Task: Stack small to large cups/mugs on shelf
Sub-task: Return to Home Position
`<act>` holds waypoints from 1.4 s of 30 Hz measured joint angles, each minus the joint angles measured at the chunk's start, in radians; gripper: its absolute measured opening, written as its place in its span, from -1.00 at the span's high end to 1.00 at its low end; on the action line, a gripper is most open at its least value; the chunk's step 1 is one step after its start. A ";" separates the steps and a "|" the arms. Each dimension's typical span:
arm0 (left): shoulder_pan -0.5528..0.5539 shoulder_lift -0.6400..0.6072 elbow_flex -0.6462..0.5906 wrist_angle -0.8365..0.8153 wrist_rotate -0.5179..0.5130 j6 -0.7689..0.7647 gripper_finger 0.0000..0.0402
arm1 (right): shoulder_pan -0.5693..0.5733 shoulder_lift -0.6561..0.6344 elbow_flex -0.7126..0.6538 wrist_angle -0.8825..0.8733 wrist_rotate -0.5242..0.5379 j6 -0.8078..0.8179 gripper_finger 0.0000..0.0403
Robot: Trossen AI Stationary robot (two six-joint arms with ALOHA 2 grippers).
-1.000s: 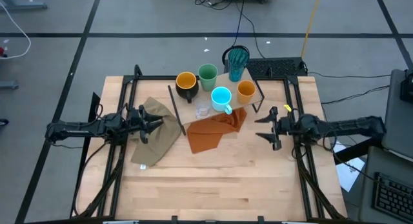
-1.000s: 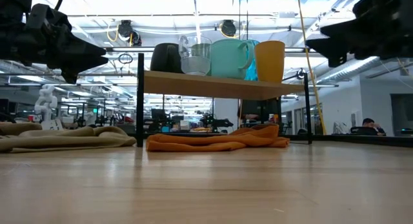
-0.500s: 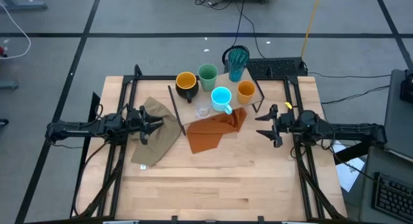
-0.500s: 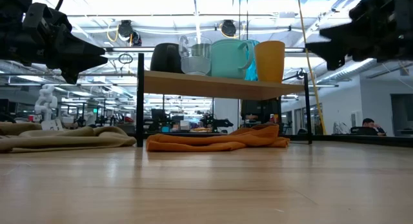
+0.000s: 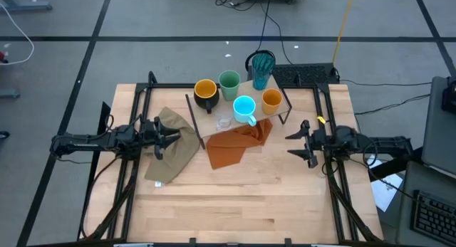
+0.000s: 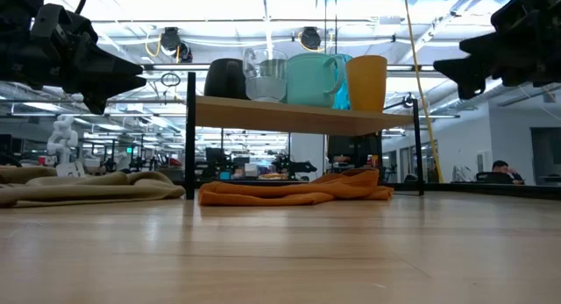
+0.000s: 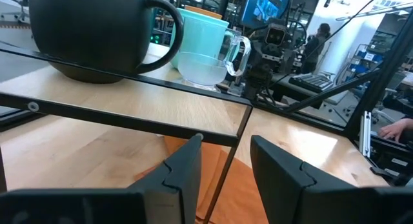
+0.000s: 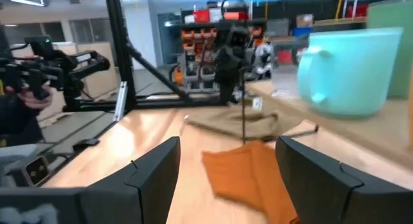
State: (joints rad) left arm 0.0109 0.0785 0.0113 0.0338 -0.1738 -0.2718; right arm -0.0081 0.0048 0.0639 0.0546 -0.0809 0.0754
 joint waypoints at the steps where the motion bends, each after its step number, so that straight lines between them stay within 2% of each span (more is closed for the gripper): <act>1: 0.000 0.000 0.000 0.000 0.000 0.000 0.33 | 0.005 0.000 0.001 -0.015 0.004 0.013 -0.23; 4: 0.000 0.000 0.000 -0.002 0.008 0.009 0.33 | 0.018 0.000 0.000 -0.036 0.034 0.058 -0.23; 23: 0.000 0.000 0.000 -0.005 0.026 0.077 0.34 | 0.030 0.000 -0.001 -0.071 0.033 0.066 -0.23; 30: -0.001 0.000 -0.001 -0.014 0.154 0.085 0.34 | 0.030 0.000 -0.001 -0.068 0.032 0.069 -0.23; 37: 0.000 0.000 -0.002 0.001 0.149 0.161 0.34 | 0.030 0.000 -0.002 -0.060 0.033 0.056 -0.23; 42: 0.000 0.000 -0.002 0.023 0.155 0.215 0.34 | 0.029 0.000 -0.003 -0.057 0.109 -0.015 -0.23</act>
State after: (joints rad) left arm 0.0106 0.0784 0.0090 0.0570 -0.0189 -0.0567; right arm 0.0212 0.0051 0.0612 -0.0027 0.0277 0.0604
